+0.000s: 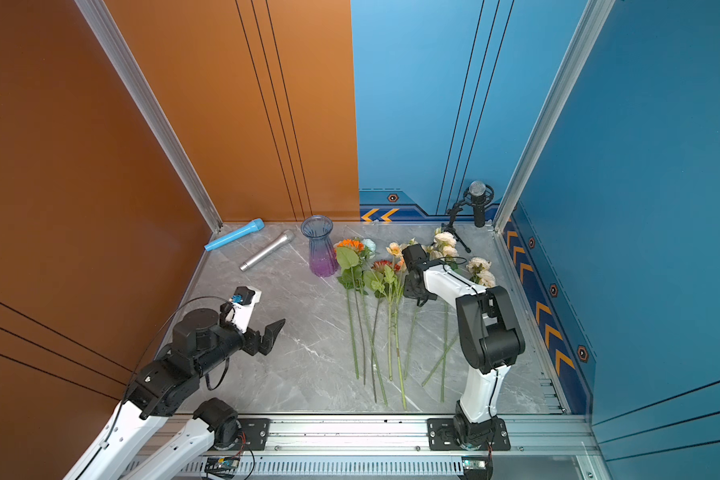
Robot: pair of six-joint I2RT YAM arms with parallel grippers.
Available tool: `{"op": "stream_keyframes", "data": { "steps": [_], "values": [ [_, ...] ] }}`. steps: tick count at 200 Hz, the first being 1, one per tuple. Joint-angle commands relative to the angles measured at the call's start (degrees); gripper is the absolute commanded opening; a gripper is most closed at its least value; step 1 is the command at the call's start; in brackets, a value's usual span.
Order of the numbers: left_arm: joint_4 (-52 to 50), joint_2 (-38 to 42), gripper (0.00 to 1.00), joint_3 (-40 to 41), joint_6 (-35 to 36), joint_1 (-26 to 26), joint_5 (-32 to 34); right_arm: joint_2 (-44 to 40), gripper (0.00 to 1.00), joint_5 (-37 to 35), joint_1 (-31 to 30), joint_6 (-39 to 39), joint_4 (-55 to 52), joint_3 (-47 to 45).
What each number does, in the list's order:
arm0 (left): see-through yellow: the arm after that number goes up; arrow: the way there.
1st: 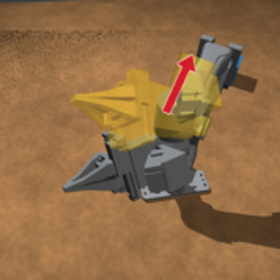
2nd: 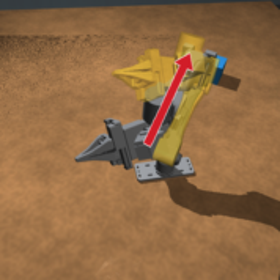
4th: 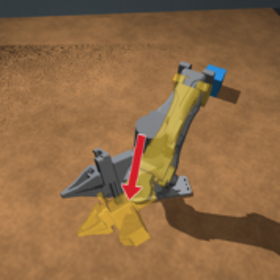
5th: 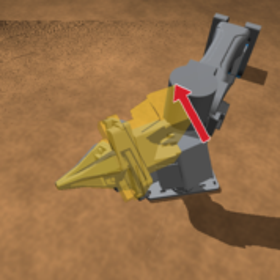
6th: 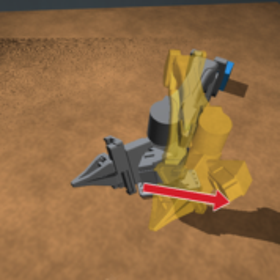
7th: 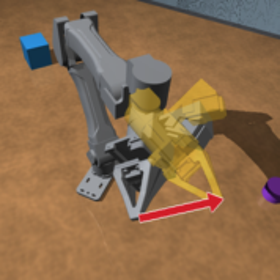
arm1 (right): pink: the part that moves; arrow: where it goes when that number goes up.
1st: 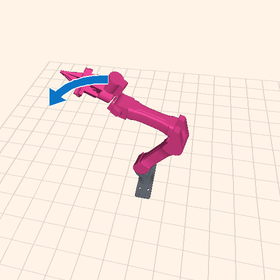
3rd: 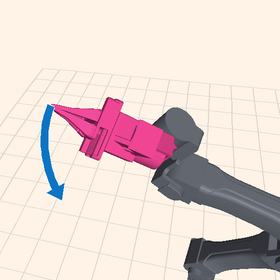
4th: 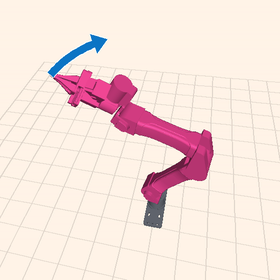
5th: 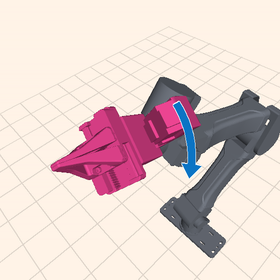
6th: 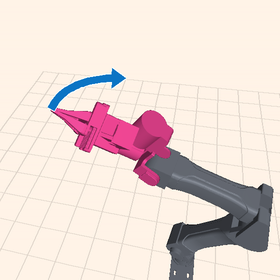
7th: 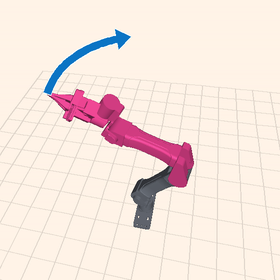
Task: Place the pink flowers into the vase
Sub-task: Pick up the flower at the center of the board.
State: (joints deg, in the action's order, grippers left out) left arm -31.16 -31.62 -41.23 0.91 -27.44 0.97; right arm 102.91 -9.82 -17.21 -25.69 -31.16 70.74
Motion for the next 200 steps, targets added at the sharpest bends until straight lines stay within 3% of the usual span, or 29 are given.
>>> {"op": "stream_keyframes", "data": {
  "steps": [1, 52, 100, 121, 171, 200],
  "values": [
    [-0.84, -0.11, 0.98, 0.62, 1.05, -0.07, -0.8, -5.72, 0.0, -2.92, -0.54, 2.15, -2.61, 0.96],
    [-0.78, -0.32, 0.98, 0.37, 1.0, -0.12, -0.94, -12.5, 0.0, -1.4, -0.54, 5.76, -5.6, 2.82],
    [0.18, -5.2, 0.98, -2.67, 0.31, -0.29, -2.37, -21.68, 0.0, 4.46, -0.98, 18.25, 0.16, -1.26],
    [2.65, -8.73, 0.98, -5.64, -0.87, -0.58, -4.2, -27.68, 0.0, 10.81, -0.74, 23.05, 6.69, -6.16],
    [9.06, -23.03, 0.98, -16.81, 0.61, -4.4, -5.84, -39.73, 0.0, 36.43, 2.97, 26.88, 24.87, -18.83],
    [12.09, -33.53, 0.98, -24.8, -0.27, -7.8, -7.11, -43.32, 0.0, 41.91, 3.54, 25.8, 28.26, -21.35]
  ]
}}
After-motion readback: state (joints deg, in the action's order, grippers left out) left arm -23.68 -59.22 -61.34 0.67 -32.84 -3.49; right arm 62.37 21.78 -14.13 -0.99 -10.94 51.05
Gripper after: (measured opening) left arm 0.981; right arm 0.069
